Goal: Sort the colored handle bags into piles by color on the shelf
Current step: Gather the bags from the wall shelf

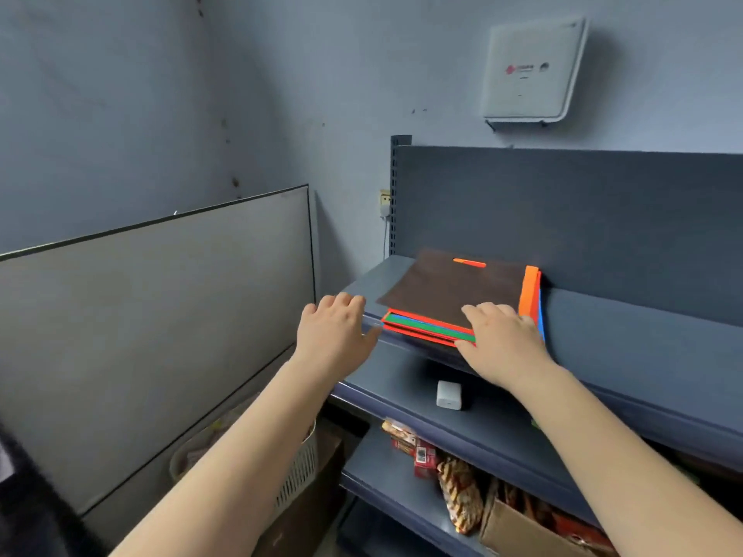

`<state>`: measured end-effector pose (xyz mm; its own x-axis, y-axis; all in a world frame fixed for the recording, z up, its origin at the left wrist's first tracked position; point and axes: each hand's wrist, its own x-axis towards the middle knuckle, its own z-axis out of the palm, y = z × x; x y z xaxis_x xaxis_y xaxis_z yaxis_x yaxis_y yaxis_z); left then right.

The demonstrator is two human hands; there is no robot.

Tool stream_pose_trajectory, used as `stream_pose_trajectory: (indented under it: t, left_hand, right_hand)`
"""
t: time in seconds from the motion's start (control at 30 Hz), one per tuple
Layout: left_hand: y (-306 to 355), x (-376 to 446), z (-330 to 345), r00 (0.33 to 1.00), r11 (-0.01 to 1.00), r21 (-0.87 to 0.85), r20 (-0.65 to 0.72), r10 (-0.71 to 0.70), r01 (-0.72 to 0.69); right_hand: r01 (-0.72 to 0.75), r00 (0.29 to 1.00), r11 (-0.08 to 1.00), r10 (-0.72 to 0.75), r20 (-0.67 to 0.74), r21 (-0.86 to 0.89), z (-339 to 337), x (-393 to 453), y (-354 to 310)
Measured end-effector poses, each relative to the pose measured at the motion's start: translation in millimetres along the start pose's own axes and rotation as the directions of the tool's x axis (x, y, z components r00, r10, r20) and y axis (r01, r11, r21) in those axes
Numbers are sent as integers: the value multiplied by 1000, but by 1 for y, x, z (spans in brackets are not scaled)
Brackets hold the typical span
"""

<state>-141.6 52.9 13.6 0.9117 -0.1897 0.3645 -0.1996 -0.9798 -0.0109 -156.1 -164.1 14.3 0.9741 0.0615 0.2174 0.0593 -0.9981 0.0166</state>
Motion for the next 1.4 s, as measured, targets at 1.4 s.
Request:
stream_pose_trajectory:
  t: [1.4]
  left_hand:
    - [50, 163, 142, 874, 782, -486, 71, 481, -390]
  right_hand:
    - [-642, 605, 551, 791, -89, 533, 95, 70, 121]
